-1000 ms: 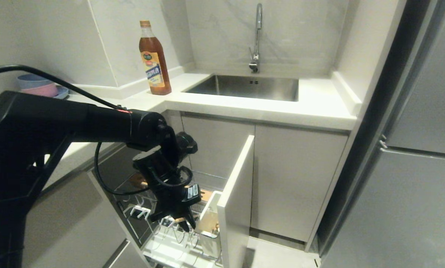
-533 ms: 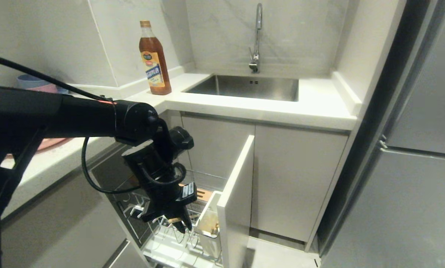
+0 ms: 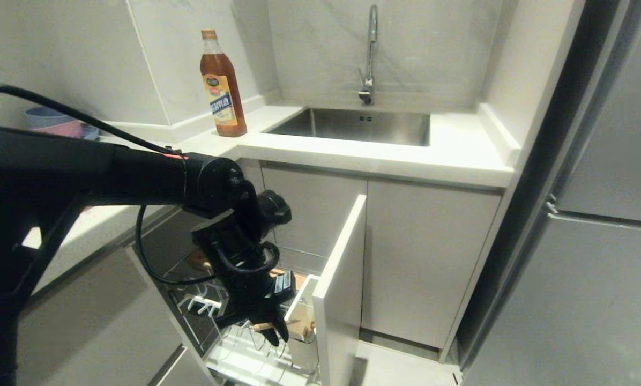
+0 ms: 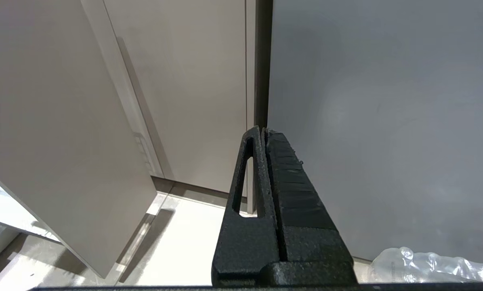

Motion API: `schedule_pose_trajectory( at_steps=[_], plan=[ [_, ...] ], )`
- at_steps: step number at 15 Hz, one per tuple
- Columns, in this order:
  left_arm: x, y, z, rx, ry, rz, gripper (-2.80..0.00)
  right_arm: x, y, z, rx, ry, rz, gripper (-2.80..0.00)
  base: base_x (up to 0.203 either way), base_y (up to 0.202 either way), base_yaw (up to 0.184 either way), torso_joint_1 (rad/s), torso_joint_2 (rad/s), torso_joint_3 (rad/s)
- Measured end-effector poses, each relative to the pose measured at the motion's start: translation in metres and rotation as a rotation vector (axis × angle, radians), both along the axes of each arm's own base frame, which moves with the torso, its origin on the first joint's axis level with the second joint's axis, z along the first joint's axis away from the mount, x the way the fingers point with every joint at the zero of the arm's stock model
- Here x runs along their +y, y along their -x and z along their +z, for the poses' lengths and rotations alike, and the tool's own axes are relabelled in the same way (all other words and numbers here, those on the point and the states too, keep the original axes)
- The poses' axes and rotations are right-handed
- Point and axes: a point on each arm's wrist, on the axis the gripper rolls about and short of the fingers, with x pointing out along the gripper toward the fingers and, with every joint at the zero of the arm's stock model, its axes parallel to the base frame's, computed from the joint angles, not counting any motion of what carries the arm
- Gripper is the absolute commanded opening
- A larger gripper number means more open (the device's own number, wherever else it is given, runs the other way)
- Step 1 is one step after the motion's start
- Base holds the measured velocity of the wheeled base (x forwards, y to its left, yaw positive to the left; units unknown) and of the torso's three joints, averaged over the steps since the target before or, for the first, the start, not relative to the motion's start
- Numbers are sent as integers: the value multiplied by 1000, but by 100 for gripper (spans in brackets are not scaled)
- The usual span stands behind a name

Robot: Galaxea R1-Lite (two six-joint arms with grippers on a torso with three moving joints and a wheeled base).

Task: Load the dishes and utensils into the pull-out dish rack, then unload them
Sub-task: Pick up the chopsticks and place it in the cupboard

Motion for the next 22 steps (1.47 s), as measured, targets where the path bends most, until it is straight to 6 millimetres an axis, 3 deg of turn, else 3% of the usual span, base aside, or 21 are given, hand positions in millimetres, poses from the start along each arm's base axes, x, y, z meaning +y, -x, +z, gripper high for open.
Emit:
schedule_pose_trajectory(
  at_steps=[13, 22],
  plan=[
    [3, -51, -48, 19, -5, 67, -280, 0, 0, 0, 0, 0, 0, -280, 0, 0, 0, 0, 0, 0],
    [1, -61, -63, 35, -21, 74, -280, 0, 0, 0, 0, 0, 0, -280, 0, 0, 0, 0, 0, 0]
  ],
)
